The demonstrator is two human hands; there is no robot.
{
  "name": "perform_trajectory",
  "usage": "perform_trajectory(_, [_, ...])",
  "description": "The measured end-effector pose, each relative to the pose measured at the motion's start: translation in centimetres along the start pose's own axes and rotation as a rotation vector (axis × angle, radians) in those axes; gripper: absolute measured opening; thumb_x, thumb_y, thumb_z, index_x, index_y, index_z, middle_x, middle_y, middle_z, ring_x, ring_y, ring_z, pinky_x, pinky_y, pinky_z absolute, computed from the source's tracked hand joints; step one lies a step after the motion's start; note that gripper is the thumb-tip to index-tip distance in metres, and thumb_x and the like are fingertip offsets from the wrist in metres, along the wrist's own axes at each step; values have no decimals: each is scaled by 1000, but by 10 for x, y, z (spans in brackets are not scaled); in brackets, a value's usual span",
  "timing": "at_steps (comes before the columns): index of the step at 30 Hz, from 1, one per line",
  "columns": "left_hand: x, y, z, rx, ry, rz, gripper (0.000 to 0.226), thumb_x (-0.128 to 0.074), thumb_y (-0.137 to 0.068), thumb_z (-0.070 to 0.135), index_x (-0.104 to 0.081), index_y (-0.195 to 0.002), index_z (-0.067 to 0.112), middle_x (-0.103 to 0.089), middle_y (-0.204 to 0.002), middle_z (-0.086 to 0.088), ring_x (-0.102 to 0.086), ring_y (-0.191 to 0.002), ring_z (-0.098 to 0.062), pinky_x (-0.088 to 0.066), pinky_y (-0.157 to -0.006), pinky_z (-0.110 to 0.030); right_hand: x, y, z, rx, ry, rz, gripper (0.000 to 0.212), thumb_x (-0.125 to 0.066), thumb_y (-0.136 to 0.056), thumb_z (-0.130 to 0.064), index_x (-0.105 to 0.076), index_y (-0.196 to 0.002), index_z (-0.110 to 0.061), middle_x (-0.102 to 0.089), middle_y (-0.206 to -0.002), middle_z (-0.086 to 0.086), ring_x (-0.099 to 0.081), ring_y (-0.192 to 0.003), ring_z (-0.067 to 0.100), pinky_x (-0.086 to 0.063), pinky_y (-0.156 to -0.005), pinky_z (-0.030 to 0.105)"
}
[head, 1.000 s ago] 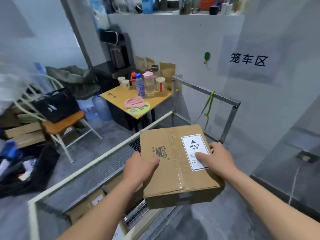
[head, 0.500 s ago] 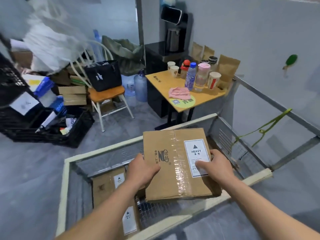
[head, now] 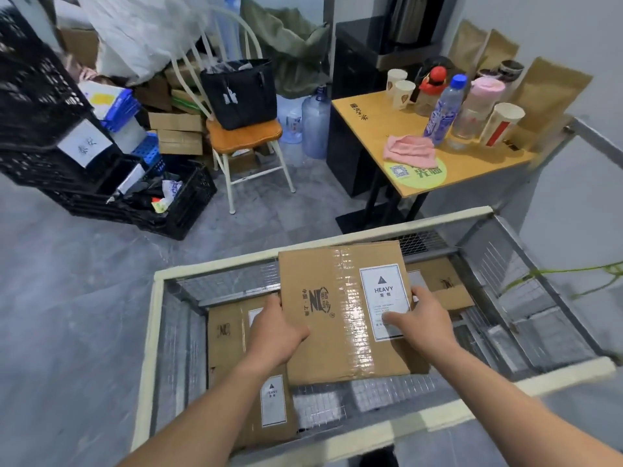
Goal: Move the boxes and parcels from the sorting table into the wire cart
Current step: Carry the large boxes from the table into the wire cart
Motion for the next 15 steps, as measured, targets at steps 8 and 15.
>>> perform_trajectory(8, [-70, -45, -89, 170, -111, -29, 51, -73, -89, 15, -38, -124, 27, -62, -108, 7, -64, -83, -13, -51, -59, -27, -85, -62, 71, -70, 62, -156, 52, -79, -78, -6, -46, -115, -22, -71, -106, 0, -65, -91, 25, -54, -78, 39])
perform_trajectory(15, [-150, -63, -180, 281, -129, -86, 46, -70, -89, 12, -44, -124, 22, -59, -94, 12, -60, -83, -9, -45, -60, -20, -164, -89, 160, -180, 58, -302, 52, -77, -82, -5, -48, -123, -16, -67, -99, -5, -61, -78, 9, -43, -58, 23])
Point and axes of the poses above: each hand's wrist, its own y-axis away from the middle knuckle, its own x-axis out of the back of the hand, z = x × y, the point moved 8 cm from there along -y, towards the middle knuckle
